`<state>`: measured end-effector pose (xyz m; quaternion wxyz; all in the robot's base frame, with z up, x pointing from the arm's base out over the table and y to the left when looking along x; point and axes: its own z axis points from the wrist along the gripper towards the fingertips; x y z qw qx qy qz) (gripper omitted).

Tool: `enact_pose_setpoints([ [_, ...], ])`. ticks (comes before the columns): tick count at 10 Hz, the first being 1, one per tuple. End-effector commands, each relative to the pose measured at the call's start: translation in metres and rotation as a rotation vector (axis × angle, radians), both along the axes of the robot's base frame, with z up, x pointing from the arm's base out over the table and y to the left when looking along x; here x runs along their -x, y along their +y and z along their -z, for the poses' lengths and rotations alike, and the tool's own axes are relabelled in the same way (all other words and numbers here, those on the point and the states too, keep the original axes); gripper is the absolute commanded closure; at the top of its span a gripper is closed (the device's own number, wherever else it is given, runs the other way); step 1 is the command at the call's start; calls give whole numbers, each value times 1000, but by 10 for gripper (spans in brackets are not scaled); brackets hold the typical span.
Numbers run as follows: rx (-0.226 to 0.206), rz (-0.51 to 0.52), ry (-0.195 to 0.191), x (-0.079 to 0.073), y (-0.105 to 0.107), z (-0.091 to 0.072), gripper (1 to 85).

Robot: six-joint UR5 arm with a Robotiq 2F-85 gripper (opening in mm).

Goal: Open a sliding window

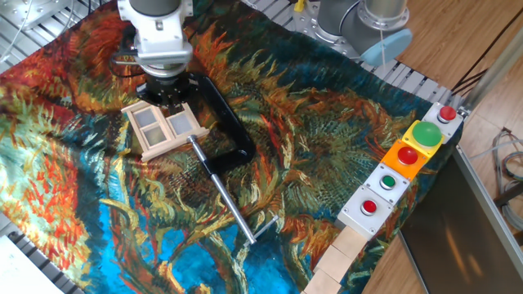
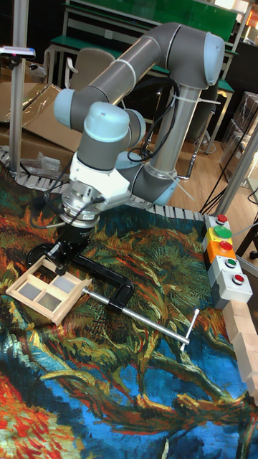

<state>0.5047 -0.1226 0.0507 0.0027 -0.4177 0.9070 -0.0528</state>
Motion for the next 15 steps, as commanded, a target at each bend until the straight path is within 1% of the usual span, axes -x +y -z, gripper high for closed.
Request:
enact_pose_setpoints([
  [1,-63,115,-48,-10,11,-3,843],
  [2,-67,122,-45,-9,11,-3,843],
  [3,-66,127,-58,-16,20,-7,843],
  [4,-76,131,-73,-29,42,-11,843],
  [5,-86,141,-82,-38,64,-11,843],
  [6,-99,156,-88,-43,78,-10,843],
  [7,-89,159,-94,-46,76,-8,843],
  [8,-49,125,-97,-46,48,-7,843],
  [9,-18,91,-83,-42,36,-7,843],
  [10,0,82,-74,-40,32,-7,843],
  [11,-49,75,-87,-44,45,-6,843],
  [12,-67,96,-89,-44,49,-6,843],
  [13,-56,116,-79,-47,70,-16,843],
  [15,-57,171,-59,-55,126,-32,843],
])
